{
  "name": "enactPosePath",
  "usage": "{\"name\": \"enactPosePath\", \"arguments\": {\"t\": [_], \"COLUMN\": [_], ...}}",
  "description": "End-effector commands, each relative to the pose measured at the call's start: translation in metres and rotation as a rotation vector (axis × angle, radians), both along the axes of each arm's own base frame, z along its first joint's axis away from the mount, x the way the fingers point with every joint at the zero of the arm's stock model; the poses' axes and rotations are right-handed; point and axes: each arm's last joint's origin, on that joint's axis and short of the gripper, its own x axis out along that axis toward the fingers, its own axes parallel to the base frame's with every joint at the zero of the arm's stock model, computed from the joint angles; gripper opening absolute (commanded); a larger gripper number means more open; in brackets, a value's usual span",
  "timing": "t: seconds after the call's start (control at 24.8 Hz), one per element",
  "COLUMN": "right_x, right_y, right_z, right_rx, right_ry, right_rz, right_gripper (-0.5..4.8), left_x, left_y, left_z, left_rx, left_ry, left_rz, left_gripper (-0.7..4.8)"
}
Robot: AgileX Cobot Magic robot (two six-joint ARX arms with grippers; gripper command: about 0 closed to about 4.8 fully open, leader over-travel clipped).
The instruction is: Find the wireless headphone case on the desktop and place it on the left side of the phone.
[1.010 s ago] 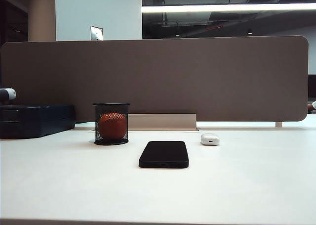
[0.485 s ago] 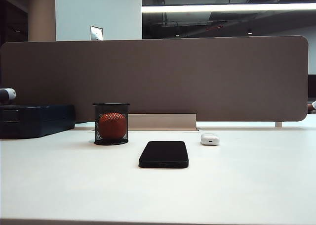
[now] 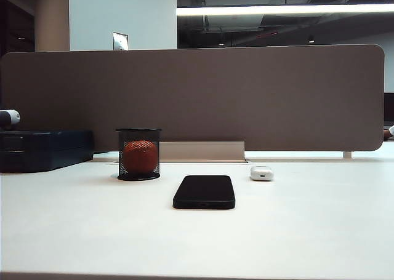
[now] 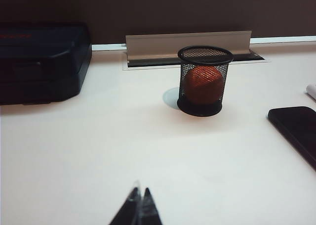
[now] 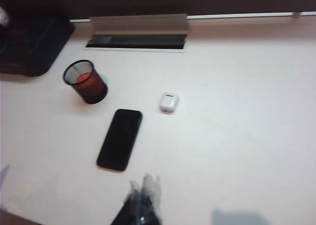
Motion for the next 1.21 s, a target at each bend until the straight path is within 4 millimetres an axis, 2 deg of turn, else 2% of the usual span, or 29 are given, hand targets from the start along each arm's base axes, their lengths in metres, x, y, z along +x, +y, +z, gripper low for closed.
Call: {"name": "enactPosePath", "arguments": {"t": [0.04,0.44,0.77,0.93,1.21], "right_x": [0.003,0.028,0.064,0.085,0.112], "right_y": [0.001,-0.001,-0.003,-0.004,-0.004], "right_z": [0.002,-0.001,-0.008,-0.011,-0.014], "right_rx": [0.019,0.025,0.031,0.047,0.083], "right_ry": [-0.006,0.055,0.134,0.143,0.129], "right_rz": [0.036,0.036,0.036,0.056,0.114], "right_gripper": [-0.04,0.0,0.01,0.71,0.77], "left_x": [0.0,0.0,0.0,0.0,0.0], "left_y": [0.0,0.0,0.0,0.0,0.0], "left_z": [0.002,0.0,-0.001,-0.001,-0.001], "left_rx": [-0.004,-0.003,-0.003,-0.003,-0.004], "left_ry": [-0.013,0.009,0.016,0.016,0.016], "left_rz": [-0.006,-0.006,-0.007,-0.006,-0.009], "left_gripper": [-0.05,-0.05,-0.06,-0.06,-0.05]}}
